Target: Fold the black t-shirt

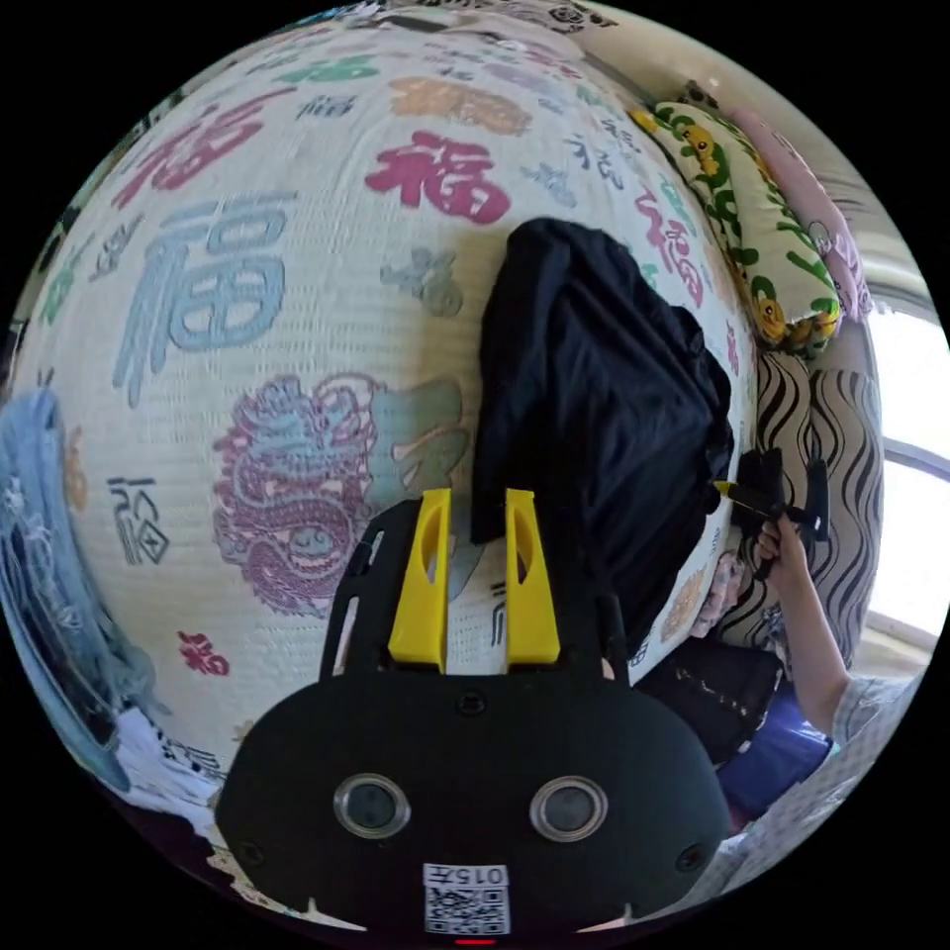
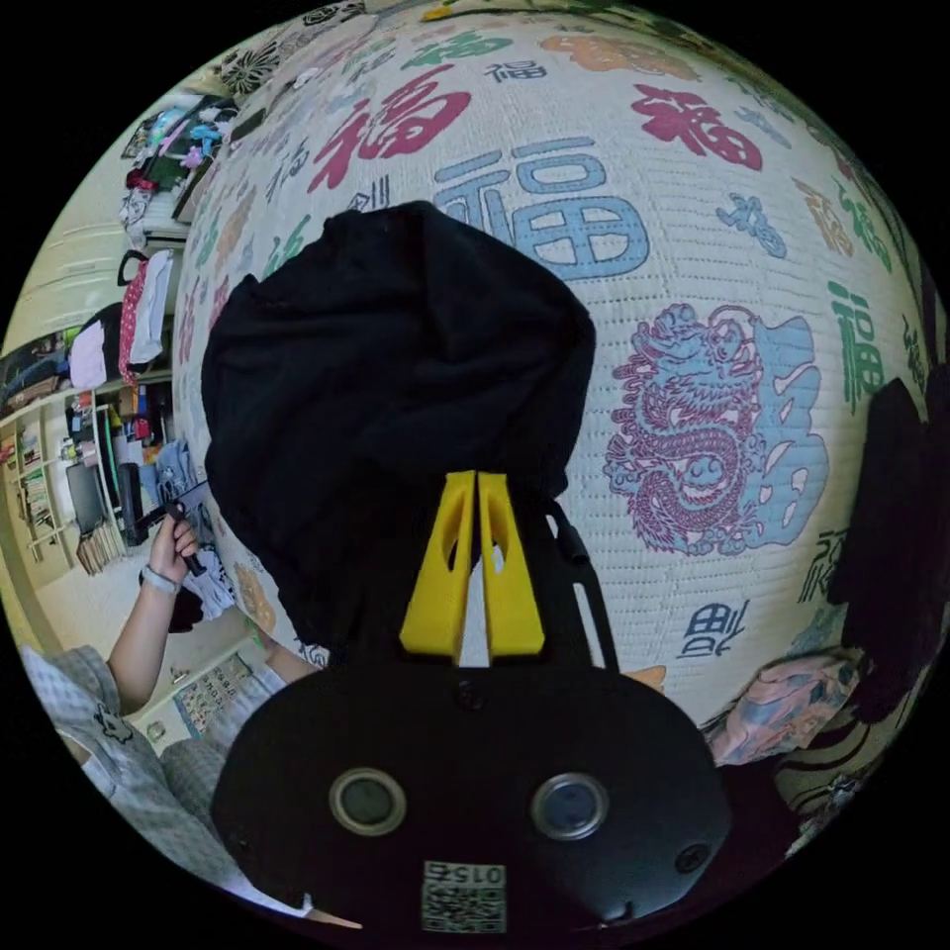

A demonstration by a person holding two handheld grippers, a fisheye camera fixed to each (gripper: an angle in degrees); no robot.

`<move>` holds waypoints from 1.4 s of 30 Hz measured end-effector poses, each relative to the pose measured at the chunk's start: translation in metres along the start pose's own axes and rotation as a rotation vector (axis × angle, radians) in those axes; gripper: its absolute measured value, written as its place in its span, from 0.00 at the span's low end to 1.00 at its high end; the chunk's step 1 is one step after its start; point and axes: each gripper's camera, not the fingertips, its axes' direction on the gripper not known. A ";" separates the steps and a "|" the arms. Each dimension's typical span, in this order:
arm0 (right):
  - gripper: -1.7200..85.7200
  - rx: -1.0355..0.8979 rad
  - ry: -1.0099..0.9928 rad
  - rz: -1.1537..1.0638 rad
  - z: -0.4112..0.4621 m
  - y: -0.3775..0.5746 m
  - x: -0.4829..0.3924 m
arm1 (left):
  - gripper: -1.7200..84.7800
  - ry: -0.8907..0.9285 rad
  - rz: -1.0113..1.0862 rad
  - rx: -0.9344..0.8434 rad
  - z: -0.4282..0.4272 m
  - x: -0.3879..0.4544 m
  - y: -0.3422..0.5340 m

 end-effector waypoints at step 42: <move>0.02 -0.081 -0.257 0.259 0.253 0.191 0.109 | 0.02 -0.036 0.001 0.113 0.039 -0.041 0.267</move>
